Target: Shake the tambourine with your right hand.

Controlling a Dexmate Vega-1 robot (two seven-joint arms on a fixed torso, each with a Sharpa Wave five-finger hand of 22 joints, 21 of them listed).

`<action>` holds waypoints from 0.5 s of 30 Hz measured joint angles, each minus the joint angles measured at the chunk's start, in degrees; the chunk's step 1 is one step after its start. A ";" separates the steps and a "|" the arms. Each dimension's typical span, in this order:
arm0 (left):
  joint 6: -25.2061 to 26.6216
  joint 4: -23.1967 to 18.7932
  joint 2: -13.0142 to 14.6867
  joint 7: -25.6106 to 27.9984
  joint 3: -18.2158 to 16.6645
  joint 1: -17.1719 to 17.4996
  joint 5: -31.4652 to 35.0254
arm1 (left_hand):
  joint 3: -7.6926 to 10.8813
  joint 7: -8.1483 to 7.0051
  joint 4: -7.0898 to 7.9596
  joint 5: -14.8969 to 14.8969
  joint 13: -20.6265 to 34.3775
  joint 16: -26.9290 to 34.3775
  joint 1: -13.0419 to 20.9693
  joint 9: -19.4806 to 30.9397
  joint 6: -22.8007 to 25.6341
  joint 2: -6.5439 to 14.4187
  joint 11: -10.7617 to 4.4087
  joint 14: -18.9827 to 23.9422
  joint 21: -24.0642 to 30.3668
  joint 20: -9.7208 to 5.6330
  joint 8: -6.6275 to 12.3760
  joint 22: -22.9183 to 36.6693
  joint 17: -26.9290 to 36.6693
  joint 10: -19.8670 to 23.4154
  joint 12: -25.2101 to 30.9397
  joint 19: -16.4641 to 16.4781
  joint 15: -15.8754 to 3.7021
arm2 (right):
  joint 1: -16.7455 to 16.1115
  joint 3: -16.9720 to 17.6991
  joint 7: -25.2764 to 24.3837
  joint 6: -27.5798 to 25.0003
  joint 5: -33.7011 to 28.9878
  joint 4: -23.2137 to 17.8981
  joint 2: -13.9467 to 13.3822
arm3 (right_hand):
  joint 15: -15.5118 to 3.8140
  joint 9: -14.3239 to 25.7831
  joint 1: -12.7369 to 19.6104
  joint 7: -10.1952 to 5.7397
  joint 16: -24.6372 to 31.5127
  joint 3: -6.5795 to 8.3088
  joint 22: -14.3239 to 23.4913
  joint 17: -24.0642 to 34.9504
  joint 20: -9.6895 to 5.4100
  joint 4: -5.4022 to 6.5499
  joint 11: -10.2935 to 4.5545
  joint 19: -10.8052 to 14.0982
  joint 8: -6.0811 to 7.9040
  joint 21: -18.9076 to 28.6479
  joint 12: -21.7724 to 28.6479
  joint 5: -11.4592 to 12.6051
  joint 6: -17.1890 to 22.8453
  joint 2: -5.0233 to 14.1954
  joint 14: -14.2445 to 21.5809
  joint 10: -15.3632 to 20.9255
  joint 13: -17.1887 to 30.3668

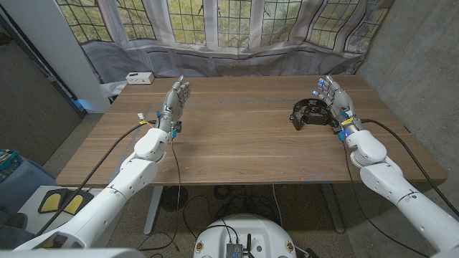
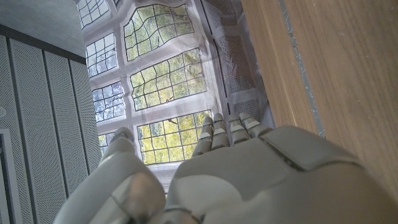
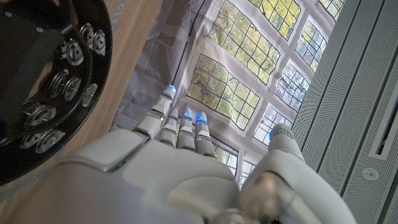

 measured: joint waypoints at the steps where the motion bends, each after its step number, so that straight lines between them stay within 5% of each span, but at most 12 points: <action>1: 0.00 -0.02 0.00 0.00 0.00 0.00 0.01 | 0.00 0.00 0.00 0.00 0.00 -0.21 0.00 0.00 0.00 0.00 0.00 0.00 0.00 0.00 0.00 0.00 0.00 0.00 0.00 0.00 0.00 | -0.09 0.06 -0.19 -0.01 -0.17 -0.07 -0.06 | 0.09 0.00 0.00 -0.10 0.00 0.00 0.00 0.00 0.00 0.00 0.00 0.00 0.00 0.00 0.00 0.00 0.10 0.00 0.09 0.00 0.00; 15: 0.00 0.00 -0.12 -0.34 0.30 -0.28 0.10 | 0.00 0.00 -0.30 0.00 0.00 -0.21 0.00 0.30 -0.01 0.00 0.00 -0.43 -0.49 0.45 -0.22 0.00 0.00 0.00 -0.36 -0.03 0.21 | -0.75 0.88 -1.53 0.11 -2.46 -0.04 -0.94 | -0.23 0.00 0.22 0.20 0.00 -0.27 0.00 -0.16 -0.31 -0.27 -0.21 0.30 0.00 0.00 0.00 0.00 0.42 0.22 0.40 0.20 -0.01</action>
